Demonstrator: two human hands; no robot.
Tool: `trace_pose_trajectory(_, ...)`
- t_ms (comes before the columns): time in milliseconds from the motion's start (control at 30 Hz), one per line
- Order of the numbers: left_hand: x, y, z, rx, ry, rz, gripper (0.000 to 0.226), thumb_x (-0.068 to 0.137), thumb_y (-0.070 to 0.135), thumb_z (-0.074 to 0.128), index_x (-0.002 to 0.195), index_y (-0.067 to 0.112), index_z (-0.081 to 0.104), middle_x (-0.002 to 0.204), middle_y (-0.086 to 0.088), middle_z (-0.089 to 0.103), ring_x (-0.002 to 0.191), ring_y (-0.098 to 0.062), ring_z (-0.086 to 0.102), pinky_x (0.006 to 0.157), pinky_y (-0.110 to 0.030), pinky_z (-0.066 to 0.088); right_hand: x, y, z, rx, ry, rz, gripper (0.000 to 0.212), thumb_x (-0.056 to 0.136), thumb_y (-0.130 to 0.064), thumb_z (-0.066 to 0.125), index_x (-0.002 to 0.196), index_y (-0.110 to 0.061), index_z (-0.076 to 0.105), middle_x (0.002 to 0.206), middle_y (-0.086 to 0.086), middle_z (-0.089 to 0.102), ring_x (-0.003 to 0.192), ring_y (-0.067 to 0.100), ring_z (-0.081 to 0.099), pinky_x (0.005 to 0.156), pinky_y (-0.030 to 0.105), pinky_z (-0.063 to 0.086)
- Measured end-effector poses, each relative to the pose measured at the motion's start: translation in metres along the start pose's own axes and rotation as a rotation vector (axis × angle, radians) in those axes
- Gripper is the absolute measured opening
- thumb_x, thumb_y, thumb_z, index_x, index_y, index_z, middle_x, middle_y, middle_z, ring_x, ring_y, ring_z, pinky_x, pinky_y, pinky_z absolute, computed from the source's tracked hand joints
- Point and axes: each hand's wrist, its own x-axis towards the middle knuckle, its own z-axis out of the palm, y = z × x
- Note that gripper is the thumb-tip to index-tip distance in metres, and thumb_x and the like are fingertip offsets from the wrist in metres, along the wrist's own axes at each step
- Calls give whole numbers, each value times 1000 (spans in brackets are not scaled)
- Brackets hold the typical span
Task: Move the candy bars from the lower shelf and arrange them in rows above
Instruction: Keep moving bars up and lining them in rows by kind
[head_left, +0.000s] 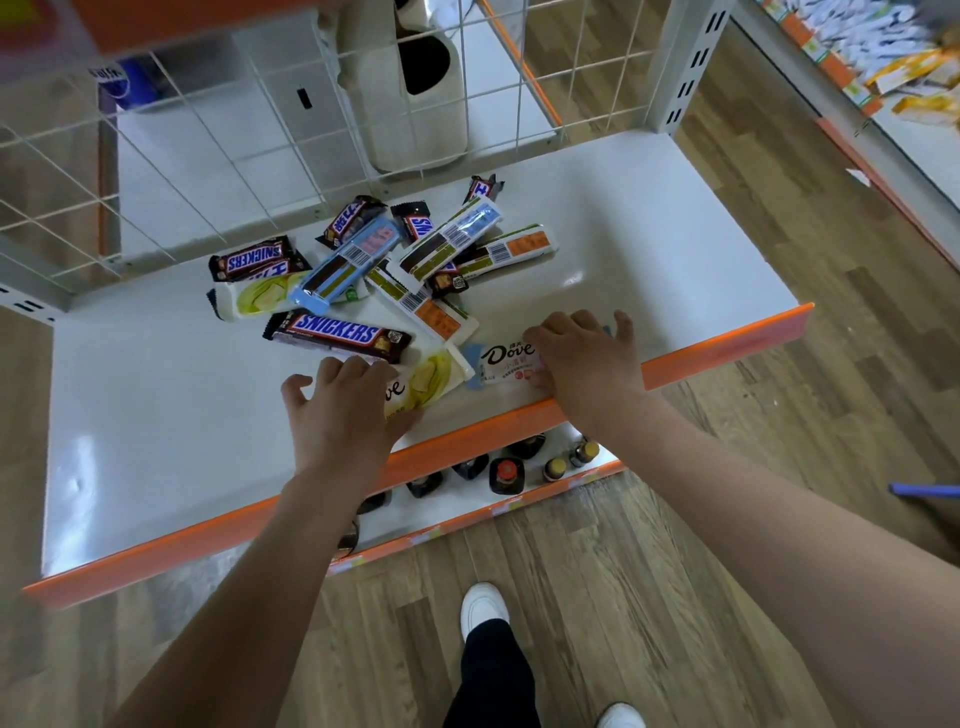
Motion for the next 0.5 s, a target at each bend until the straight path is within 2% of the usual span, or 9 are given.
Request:
trace_pose_trajectory(133, -1, -1, 2, 8, 8, 40, 41, 87, 49, 54, 122, 28, 51, 120, 5, 53, 118, -18, 39, 99, -41, 23, 6, 2, -10, 64, -90, 30, 44, 89, -29, 61, 130, -24, 48, 128, -2, 50, 127, 22, 38, 110, 53, 19)
trace_pose_trajectory(267, -1, -1, 4, 19, 8, 42, 41, 88, 50, 52, 122, 28, 52, 122, 4, 52, 120, -18, 38, 99, -40, 22, 11, 3, -13, 26, -89, 1, 43, 88, -31, 62, 129, -26, 50, 127, -5, 52, 127, 19, 38, 110, 50, 18)
trace_pose_trajectory(367, -2, -2, 3, 31, 17, 47, 40, 89, 49, 50, 122, 27, 53, 122, 4, 52, 119, -19, 38, 99, -39, 22, 8, 1, -9, -31, -5, -33, 39, 91, -32, 58, 128, -25, 50, 124, -5, 53, 123, 19, 42, 108, 45, 22)
trace_pose_trajectory(500, -5, -6, 0, 85, 63, 76, 40, 90, 48, 49, 123, 25, 51, 121, 3, 51, 118, -19, 39, 99, -39, 22, 3, 0, -4, -10, 122, -82, 34, 92, -24, 55, 126, -21, 52, 121, -1, 54, 115, 21, 47, 98, 35, 32)
